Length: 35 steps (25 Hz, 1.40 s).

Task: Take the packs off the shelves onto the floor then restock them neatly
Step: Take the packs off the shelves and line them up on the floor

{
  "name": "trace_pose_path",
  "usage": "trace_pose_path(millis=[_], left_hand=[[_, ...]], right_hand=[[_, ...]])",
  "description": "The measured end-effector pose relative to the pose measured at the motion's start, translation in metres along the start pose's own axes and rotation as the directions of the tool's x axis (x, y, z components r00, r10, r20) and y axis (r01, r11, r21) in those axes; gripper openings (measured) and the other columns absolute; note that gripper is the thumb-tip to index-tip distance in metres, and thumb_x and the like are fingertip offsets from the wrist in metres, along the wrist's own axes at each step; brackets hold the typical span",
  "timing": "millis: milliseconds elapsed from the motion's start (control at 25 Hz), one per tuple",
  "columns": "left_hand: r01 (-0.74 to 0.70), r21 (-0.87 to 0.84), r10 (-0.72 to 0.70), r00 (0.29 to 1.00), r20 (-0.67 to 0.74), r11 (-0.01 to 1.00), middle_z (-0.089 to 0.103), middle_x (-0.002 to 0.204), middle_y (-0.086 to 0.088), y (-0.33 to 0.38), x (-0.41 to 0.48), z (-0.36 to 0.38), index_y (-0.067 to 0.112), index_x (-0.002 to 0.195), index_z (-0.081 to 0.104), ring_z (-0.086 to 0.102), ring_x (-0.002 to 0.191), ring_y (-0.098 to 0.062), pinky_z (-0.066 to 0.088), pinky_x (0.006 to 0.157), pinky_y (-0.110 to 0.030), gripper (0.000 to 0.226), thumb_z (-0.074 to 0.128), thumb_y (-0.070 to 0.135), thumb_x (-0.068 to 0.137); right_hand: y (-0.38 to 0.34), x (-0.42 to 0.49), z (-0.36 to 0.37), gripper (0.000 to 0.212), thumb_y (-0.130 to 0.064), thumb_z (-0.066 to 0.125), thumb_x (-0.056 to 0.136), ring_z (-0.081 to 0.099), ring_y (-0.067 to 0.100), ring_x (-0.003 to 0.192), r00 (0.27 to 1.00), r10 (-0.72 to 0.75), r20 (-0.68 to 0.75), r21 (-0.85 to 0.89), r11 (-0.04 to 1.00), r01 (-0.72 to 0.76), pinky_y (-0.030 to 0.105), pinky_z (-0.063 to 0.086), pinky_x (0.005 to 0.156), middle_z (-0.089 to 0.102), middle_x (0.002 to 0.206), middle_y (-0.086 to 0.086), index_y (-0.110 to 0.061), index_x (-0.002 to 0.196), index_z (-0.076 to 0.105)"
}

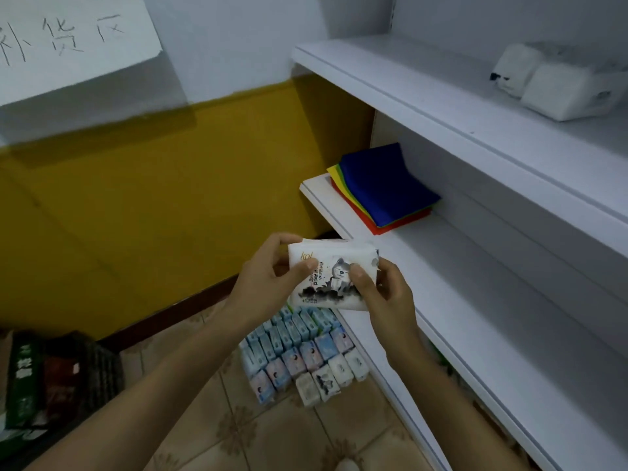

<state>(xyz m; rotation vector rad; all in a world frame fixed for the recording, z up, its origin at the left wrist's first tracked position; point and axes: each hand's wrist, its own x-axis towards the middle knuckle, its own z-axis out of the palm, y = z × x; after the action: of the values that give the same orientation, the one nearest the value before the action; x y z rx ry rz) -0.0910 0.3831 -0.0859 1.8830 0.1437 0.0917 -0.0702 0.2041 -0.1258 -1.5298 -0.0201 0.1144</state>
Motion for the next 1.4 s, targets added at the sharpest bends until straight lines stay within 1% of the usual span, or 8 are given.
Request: trace_pose_path(millis=[200,320,440,680,880,1120,1280,1400], left_hand=[[0.054,0.018,-0.055,0.995,0.080,0.998,0.070,0.099,-0.001,-0.017,0.052,-0.024,0.030,0.095,0.052,0.070,0.083,-0.013,0.058,0.059,-0.027,0.011,0.062,0.029,0.091],[0.040,0.035,-0.044,0.992,0.122,0.999,0.071,0.093,0.001,-0.021,0.083,-0.041,0.028,0.094,0.054,0.069,0.076,-0.008,0.051,0.052,-0.018,0.007,0.060,0.029,0.093],[0.018,-0.019,-0.012,0.966,0.259,1.000,0.071,0.095,-0.001,-0.030,0.115,-0.060,0.031,0.095,0.057,0.069,0.085,-0.017,0.053,0.057,-0.023,0.003,0.056,0.028,0.096],[-0.139,0.015,0.108,0.830,0.546,0.990,0.072,0.090,0.001,-0.055,0.160,-0.086,0.025,0.092,0.059,0.070,0.085,-0.017,0.053,0.061,-0.028,0.003,0.058,0.024,0.095],[-0.147,-0.007,0.105,0.674,0.731,0.989,0.074,0.090,0.000,-0.047,0.159,-0.064,0.025,0.100,0.061,0.070,0.080,-0.013,0.053,0.060,-0.025,0.007,0.059,0.029,0.094],[-0.167,0.008,0.088,0.561,0.823,0.986,0.073,0.095,-0.001,-0.061,0.138,-0.041,0.023,0.104,0.061,0.069,0.090,-0.018,0.057,0.076,-0.036,0.016,0.059,0.034,0.093],[-0.215,-0.081,0.191,0.562,0.804,0.973,0.071,0.100,0.007,-0.056,0.128,-0.042,0.023,0.109,0.062,0.067,0.089,-0.003,0.055,0.077,-0.023,0.022,0.062,0.034,0.089],[-0.225,-0.108,0.218,0.551,0.806,0.968,0.069,0.104,0.008,-0.063,0.127,-0.044,0.025,0.106,0.063,0.066,0.093,-0.001,0.055,0.077,-0.020,0.018,0.063,0.029,0.088]], right_hand=[[0.003,0.042,0.027,0.039,-0.044,0.060,0.083,0.066,-0.001,0.077,0.997,0.069,-0.045,-0.015,0.997,-0.070,0.014,0.050,0.061,0.069,0.097,-0.003,-0.019,0.112,0.061],[0.006,0.057,0.042,0.024,-0.040,0.052,0.093,0.067,0.000,0.079,0.988,0.110,-0.110,-0.002,0.994,-0.111,0.018,0.051,0.067,0.071,0.090,-0.007,-0.022,0.102,0.064],[0.009,0.061,0.067,0.027,-0.042,0.051,0.095,0.067,0.007,0.087,0.963,0.124,-0.241,0.001,0.992,-0.127,0.028,0.054,0.078,0.071,0.095,-0.005,-0.021,0.100,0.066],[0.019,0.036,0.122,0.031,-0.044,0.049,0.093,0.067,0.002,0.084,0.846,0.167,-0.506,0.046,0.985,-0.167,0.031,0.052,0.084,0.072,0.089,-0.011,-0.019,0.102,0.065],[0.019,-0.004,0.133,0.050,-0.065,0.049,0.080,0.063,0.029,0.098,0.689,0.193,-0.698,0.080,0.978,-0.193,0.047,0.051,0.094,0.067,0.105,0.009,-0.023,0.103,0.065],[0.032,-0.037,0.131,0.043,-0.058,0.052,0.084,0.061,0.008,0.106,0.578,0.247,-0.778,0.131,0.963,-0.234,0.035,0.049,0.093,0.067,0.109,-0.009,-0.025,0.109,0.065],[0.040,-0.053,0.131,0.049,-0.064,0.055,0.082,0.061,0.015,0.111,0.578,0.178,-0.796,0.098,0.981,-0.167,0.045,0.045,0.102,0.067,0.114,-0.005,-0.028,0.113,0.063],[0.049,-0.054,0.126,0.049,-0.059,0.054,0.078,0.060,0.016,0.113,0.640,0.191,-0.744,0.134,0.981,-0.137,0.044,0.043,0.102,0.066,0.117,-0.005,-0.028,0.116,0.061]])
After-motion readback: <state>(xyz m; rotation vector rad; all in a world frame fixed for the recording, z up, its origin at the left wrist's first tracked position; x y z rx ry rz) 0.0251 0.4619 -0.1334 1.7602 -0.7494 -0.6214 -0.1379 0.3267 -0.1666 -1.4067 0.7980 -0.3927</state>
